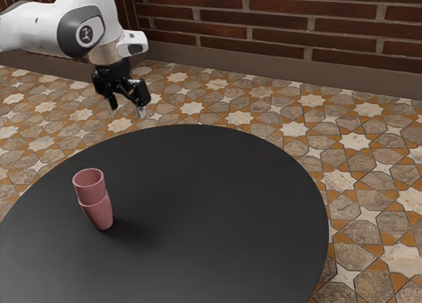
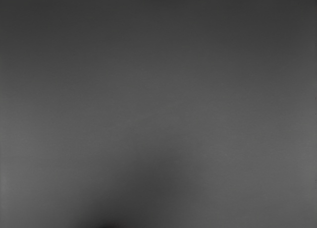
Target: Place the right cup onto the left cup
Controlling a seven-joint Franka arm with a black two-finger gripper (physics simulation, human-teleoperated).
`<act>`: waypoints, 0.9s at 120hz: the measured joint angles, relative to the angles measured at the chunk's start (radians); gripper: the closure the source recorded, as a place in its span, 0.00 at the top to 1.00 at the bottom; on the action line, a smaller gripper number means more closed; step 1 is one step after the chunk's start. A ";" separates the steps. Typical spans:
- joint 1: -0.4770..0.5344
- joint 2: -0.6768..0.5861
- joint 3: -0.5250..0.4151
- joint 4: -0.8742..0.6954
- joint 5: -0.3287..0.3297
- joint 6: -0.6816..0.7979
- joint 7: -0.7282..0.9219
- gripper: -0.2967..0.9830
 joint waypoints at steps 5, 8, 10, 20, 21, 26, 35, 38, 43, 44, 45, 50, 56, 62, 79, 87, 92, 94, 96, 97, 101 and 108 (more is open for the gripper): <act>-0.007 0.010 -0.003 0.032 -0.001 -0.016 0.002 0.77; -0.008 0.018 -0.006 0.056 -0.002 -0.028 0.003 0.77; -0.009 0.025 -0.008 0.073 -0.002 -0.037 0.004 0.77; -0.011 0.040 -0.014 0.120 -0.003 -0.076 0.009 0.77; -0.010 0.041 -0.015 0.122 -0.003 -0.079 0.010 0.77; -0.007 0.043 -0.016 0.128 -0.007 -0.092 0.012 0.77; 0.001 0.042 -0.016 0.132 -0.012 -0.110 0.016 0.77; 0.005 0.042 -0.016 0.132 -0.013 -0.114 0.017 0.77; 0.009 0.042 -0.016 0.133 -0.015 -0.121 0.019 0.77; 0.010 0.042 -0.016 0.133 -0.015 -0.122 0.019 0.77; 0.011 0.042 -0.016 0.133 -0.015 -0.123 0.019 0.77; 0.013 0.042 -0.016 0.133 -0.016 -0.127 0.021 0.77; 0.015 0.042 -0.016 0.133 -0.017 -0.132 0.023 0.77; 0.014 0.041 -0.016 0.133 -0.017 -0.134 0.025 0.77; 0.007 0.042 -0.016 0.133 -0.018 -0.139 0.029 0.77; 0.006 0.042 -0.016 0.133 -0.018 -0.141 0.030 0.77; 0.006 0.042 -0.017 0.133 -0.018 -0.141 0.031 0.77; 0.006 0.042 -0.017 0.133 -0.018 -0.142 0.032 0.77; 0.006 0.042 -0.016 0.133 -0.018 -0.142 0.032 0.77; 0.006 0.042 -0.017 0.133 -0.018 -0.142 0.032 0.77; 0.007 0.042 -0.017 0.133 -0.018 -0.142 0.033 0.77; 0.008 0.042 -0.017 0.134 -0.018 -0.142 0.034 0.77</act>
